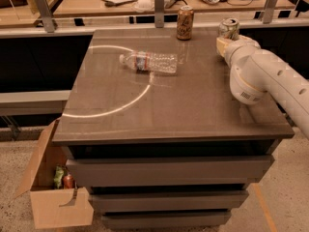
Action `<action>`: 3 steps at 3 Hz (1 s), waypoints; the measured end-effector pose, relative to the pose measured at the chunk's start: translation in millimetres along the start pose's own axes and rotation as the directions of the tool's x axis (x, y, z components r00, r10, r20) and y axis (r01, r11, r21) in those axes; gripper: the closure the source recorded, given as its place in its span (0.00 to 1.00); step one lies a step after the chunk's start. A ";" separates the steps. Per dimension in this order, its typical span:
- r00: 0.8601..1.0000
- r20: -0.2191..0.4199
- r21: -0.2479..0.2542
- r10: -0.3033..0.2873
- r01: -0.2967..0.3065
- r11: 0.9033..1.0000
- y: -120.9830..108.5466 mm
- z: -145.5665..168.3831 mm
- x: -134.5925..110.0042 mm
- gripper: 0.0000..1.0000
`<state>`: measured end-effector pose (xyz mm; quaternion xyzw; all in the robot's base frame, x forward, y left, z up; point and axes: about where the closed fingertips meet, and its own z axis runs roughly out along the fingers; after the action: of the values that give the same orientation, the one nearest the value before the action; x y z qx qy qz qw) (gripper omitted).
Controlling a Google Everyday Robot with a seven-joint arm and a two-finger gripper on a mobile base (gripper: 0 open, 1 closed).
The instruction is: Move 7up can near orange can
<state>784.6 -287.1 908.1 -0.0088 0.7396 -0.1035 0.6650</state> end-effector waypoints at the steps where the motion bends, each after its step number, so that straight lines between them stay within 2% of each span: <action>1: 1.000 -0.009 -0.039 0.000 -0.001 0.999 7.8 19.4 -1.1 1.00; 2: 1.000 -0.012 -0.087 0.001 -0.002 0.996 21.9 39.4 -2.3 1.00; 3: 1.000 -0.017 -0.155 -0.003 0.000 0.988 48.9 60.1 -0.7 1.00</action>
Offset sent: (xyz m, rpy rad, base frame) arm 0.0714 0.0261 -0.0042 0.0212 0.0385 0.1412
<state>850.0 -247.6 895.1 -0.0602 0.7510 -0.0461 0.6560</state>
